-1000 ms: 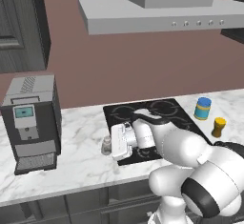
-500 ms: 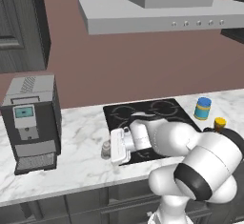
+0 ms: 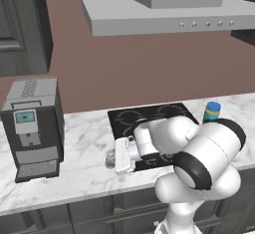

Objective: Collect the turmeric, mayonnaise, and shaker from the cabinet and place them next to the stove.

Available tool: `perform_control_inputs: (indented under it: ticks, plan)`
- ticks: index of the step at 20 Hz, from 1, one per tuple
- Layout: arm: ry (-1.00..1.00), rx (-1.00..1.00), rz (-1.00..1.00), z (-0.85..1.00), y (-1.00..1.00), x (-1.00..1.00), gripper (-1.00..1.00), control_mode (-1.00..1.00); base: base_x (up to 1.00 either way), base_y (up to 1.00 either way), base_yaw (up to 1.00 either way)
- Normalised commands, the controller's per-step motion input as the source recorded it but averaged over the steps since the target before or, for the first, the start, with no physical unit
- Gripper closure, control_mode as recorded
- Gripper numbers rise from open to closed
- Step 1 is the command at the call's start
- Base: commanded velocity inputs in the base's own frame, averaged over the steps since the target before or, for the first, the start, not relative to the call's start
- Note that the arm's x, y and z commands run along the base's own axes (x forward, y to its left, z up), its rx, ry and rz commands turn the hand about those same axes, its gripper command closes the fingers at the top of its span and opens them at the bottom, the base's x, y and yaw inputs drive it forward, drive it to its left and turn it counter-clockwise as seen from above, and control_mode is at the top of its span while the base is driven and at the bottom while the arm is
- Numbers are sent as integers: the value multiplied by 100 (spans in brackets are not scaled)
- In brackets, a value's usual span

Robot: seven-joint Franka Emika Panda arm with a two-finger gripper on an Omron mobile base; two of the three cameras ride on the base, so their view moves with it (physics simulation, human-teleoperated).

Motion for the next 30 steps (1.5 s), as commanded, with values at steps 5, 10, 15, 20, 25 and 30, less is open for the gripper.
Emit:
perform_control_inputs:
  ticks: [5,10,15,20,25,30]
  plan:
    - [0,0,0,-14,0,0,100,-100,0,0,0]
    - [0,-1,0,-20,0,0,100,-100,0,0,0]
    - [0,-2,0,-33,1,0,-100,-100,0,0,0]
    - [0,0,0,-14,-3,-20,-100,-100,0,0,0]
    - [-1,0,0,0,-3,-25,-100,-100,0,0,0]
    - [0,0,0,6,-6,-22,-100,-100,0,0,0]
